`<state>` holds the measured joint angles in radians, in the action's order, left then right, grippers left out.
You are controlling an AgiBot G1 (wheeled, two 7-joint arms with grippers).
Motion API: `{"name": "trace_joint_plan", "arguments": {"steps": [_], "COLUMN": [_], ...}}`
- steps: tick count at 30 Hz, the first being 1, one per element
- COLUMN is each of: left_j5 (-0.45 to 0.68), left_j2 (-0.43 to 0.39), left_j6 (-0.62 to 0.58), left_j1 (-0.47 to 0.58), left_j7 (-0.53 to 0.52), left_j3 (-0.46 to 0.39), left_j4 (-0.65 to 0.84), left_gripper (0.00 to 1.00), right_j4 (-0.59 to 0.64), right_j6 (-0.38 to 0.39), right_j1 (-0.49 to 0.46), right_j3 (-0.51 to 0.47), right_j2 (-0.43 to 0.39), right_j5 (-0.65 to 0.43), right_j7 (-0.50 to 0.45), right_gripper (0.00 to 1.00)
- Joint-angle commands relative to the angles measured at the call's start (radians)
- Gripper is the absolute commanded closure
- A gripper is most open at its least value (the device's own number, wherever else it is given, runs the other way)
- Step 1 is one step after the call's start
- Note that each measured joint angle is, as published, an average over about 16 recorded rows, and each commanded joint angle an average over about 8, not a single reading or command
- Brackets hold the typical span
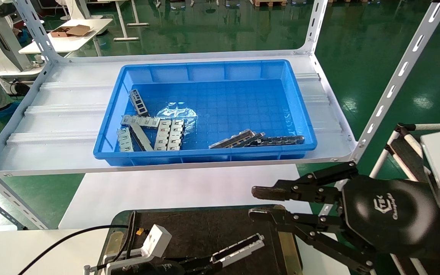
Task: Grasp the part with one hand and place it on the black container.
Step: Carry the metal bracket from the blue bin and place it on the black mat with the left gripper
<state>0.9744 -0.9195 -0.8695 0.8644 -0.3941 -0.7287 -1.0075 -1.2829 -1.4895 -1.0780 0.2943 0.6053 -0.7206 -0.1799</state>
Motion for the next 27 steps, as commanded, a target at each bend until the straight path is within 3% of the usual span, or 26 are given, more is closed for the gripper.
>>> {"name": "trace_joint_plan", "arguments": {"steps": [1, 16, 27], "left_j5": [0.014, 0.071, 0.087], "left_j2": [-0.002, -0.005, -0.060], "left_j6": [0.076, 0.485, 0.678], "left_j1": [-0.028, -0.173, -0.209], "left_j7": [-0.035, -0.348, -0.487], "left_j3": [-0.004, -0.085, -0.167], "left_j4": [-0.035, -0.293, -0.336], "left_gripper": [1.00, 1.00, 1.00], "right_j4": [0.000, 0.000, 0.000], "right_j6": [0.000, 0.000, 0.001], "right_j1": [0.000, 0.000, 0.000], "right_j3": [0.000, 0.001, 0.002], "right_j2": [0.000, 0.000, -0.001], "right_j5": [0.000, 0.001, 0.001], "right_j7": [0.000, 0.000, 0.001], "right_gripper": [0.00, 0.00, 0.00]}}
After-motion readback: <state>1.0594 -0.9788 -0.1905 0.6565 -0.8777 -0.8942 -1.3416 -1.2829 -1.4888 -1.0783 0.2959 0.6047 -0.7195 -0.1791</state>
